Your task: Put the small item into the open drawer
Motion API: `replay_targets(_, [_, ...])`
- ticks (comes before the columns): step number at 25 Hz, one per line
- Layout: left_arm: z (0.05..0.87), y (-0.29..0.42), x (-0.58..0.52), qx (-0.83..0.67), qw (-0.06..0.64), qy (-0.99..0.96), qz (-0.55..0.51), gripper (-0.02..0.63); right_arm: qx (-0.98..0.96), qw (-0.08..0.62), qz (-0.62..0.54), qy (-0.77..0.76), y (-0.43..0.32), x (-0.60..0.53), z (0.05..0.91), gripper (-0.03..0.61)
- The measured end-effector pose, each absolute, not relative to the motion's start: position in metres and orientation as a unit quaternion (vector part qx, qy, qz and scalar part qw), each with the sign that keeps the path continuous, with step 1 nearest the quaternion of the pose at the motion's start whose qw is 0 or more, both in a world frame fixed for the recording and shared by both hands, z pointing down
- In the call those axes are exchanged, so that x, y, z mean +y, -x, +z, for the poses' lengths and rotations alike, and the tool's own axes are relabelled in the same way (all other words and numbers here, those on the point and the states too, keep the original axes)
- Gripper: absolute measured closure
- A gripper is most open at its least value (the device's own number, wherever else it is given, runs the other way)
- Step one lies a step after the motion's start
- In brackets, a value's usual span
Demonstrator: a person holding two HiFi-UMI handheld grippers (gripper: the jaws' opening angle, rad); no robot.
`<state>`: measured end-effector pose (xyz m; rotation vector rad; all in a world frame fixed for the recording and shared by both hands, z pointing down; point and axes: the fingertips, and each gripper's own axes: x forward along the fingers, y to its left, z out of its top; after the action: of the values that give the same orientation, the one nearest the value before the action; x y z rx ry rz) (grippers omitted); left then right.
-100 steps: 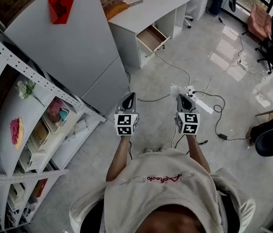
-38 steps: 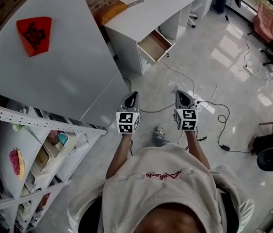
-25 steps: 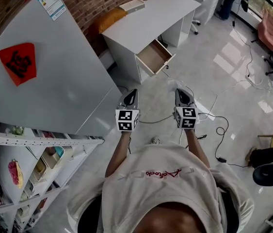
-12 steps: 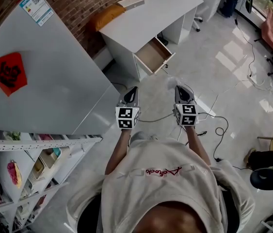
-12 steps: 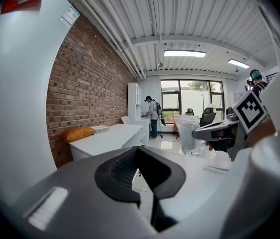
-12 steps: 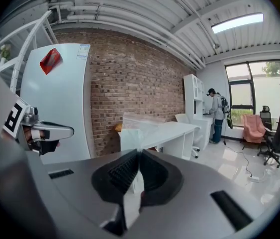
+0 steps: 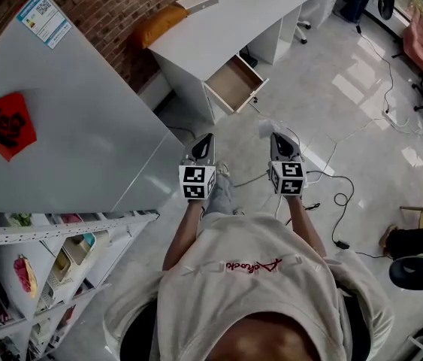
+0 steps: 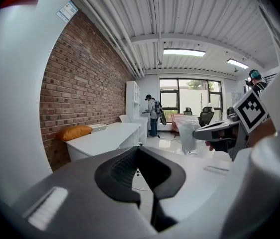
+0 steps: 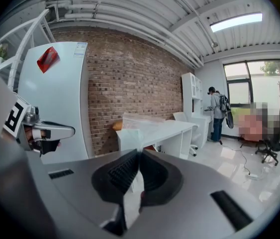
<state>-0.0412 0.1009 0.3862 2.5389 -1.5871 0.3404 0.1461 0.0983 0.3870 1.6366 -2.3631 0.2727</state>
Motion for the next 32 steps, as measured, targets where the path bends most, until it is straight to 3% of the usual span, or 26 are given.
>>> replay_targets(14, [0.395,0.048,0.01,-0.512,0.071,-0.849,0.11,0.607,-0.806,0.135,0.104,-0.566,-0.131,0.008,0.396,0.565])
replay_targets(32, [0.373,0.08,-0.188,-0.485,0.074,-0.866,0.093,0.607,-0.79,0.145,0.09,-0.589,-0.097,-0.18,0.365,0.565])
